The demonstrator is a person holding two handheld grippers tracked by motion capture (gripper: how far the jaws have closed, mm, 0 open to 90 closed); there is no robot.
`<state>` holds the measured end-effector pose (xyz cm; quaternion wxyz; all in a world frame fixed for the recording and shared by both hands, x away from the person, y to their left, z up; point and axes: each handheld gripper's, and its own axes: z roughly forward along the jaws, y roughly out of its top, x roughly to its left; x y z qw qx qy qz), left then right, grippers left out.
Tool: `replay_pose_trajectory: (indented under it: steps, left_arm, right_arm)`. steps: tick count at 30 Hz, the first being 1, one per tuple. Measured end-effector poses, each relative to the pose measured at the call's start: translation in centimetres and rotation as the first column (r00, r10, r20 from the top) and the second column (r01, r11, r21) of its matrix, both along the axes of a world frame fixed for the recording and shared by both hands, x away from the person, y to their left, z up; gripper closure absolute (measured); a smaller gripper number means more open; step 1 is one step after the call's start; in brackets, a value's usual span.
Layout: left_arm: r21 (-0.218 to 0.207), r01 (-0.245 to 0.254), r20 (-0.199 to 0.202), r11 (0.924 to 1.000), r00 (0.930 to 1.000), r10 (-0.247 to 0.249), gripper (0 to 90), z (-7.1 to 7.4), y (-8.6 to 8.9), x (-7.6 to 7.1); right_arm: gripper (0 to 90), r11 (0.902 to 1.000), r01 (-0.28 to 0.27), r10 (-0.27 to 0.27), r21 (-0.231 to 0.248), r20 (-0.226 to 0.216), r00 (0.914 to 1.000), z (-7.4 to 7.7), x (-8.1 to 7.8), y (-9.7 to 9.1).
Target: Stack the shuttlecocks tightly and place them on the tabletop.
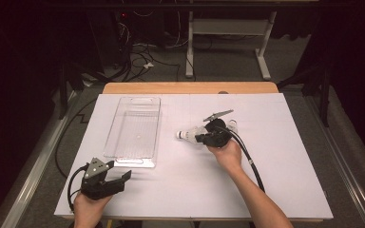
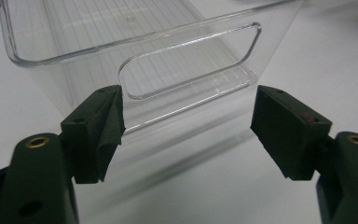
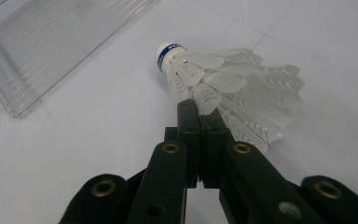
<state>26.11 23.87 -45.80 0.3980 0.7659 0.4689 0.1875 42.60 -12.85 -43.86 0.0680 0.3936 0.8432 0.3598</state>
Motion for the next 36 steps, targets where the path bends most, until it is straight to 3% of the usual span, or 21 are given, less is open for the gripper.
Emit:
replay_pose_trajectory:
  steps: [19,36]
  left_arm:
    - [0.005,0.005,0.0,1.0,1.0,-0.005,26.6,0.02,-0.08,-0.04]
    - [-0.023,-0.005,-0.006,0.9997,1.0,0.005,26.7,-0.02,0.28,0.01]
  right_arm:
    - [87.4,0.9999,0.015,-0.015,-0.009,-0.003,0.9999,-0.26,0.14,0.03]
    - [80.6,0.9994,0.024,-0.024,-0.027,-0.012,0.9996,-0.26,0.18,-0.14]
